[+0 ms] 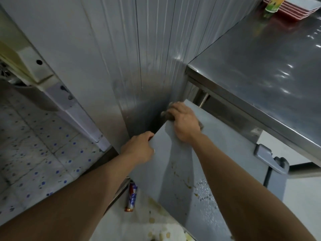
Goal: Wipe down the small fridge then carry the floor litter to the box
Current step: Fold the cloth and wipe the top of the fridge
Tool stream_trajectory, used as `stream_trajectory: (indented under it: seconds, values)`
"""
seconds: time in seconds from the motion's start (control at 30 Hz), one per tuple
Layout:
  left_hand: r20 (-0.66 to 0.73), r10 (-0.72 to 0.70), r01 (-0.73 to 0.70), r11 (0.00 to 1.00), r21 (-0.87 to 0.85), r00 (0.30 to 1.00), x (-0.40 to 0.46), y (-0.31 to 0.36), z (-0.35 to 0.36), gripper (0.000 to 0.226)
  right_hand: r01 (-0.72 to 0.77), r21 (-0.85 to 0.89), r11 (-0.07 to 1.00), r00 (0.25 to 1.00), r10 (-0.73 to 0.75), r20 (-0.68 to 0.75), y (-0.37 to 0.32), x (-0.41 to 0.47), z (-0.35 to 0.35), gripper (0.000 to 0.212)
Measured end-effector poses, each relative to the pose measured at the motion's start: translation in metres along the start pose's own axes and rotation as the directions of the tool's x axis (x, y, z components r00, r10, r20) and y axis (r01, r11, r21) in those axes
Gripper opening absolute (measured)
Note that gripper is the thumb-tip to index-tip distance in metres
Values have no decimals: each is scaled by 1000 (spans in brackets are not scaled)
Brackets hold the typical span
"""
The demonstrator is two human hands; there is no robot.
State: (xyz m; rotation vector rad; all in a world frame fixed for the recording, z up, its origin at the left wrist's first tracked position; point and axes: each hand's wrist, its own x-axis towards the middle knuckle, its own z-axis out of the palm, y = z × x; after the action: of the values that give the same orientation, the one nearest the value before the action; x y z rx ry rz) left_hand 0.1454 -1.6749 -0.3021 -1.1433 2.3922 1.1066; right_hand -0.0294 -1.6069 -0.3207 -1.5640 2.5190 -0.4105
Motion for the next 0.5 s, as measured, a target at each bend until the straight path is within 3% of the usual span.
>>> stream_trajectory:
  seconds: [0.13,0.33,0.5]
  values:
    - [-60,-65,70,993,96,996,-36,-17,-3,18,139,14,990,989,-140,40,-54,-35,12,31]
    - [-112,-89,82,994,-69,990,-60,-47,4,13,327,67,942,934,-334,126,-81,-67,29,39]
    - [-113,-125,91,960,-264,986,-58,-59,13,19,15,103,995,1000,-17,14,-31,-23,13,40]
